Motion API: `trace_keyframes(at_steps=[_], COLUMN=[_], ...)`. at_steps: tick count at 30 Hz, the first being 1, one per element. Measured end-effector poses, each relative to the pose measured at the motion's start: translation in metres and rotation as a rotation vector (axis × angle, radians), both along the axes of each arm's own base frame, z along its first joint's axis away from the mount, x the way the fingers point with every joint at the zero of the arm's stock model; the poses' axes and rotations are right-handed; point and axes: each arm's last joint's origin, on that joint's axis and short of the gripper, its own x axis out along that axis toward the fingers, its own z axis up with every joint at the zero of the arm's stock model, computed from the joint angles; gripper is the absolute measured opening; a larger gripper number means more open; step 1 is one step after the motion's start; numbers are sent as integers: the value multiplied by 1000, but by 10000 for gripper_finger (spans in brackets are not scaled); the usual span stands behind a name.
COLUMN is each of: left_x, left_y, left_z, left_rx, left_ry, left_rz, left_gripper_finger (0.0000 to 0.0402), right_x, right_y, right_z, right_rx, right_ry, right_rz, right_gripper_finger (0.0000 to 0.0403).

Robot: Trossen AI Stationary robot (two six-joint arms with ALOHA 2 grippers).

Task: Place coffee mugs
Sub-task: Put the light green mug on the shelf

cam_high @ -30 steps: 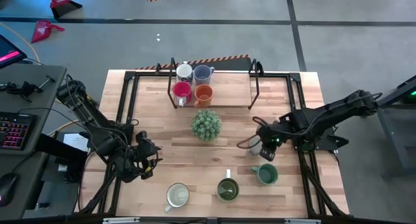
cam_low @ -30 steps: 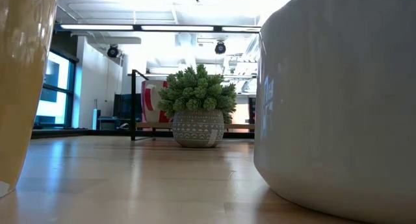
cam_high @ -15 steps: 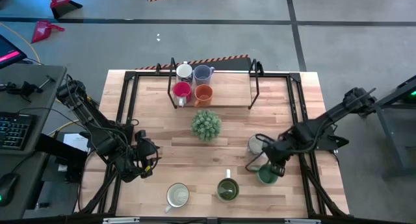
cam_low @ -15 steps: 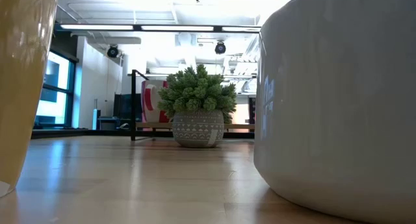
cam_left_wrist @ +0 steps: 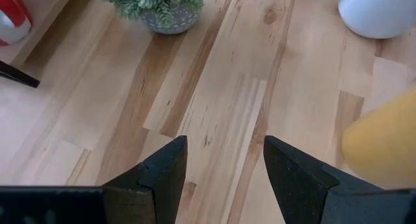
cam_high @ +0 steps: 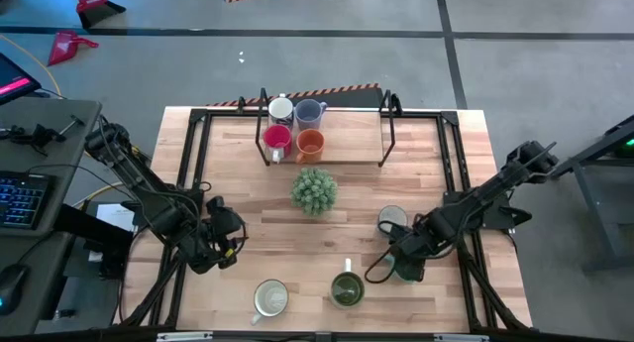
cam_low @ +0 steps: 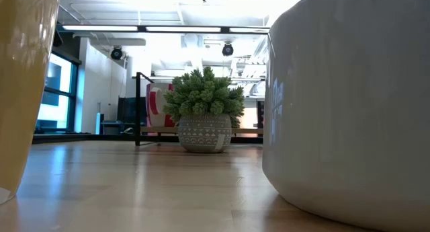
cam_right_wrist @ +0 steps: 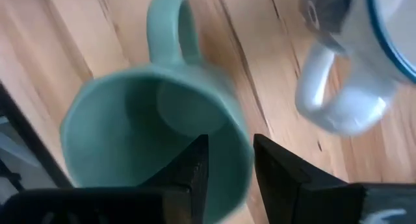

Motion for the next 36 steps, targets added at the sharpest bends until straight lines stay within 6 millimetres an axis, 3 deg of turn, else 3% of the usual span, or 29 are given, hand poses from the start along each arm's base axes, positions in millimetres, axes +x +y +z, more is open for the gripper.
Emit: trace_keyframes(at_steps=[18, 21, 25, 36], left_x=[0, 0, 0, -1], left_y=[0, 0, 0, -1], left_z=[0, 0, 0, 0], left_rx=[0, 0, -5, -16], left_ry=[1, 1, 6, 20], left_rz=[-1, -2, -4, -12], left_gripper_finger=[190, 190, 190, 190], right_x=[17, 19, 19, 30], right_y=[10, 10, 10, 15], right_z=[-35, -36, -36, -33], right_rx=[-80, -80, -89, -52], right_ry=[53, 53, 51, -65], right_rz=[-11, -14, -57, -207], right_gripper_finger=[98, 77, 12, 1])
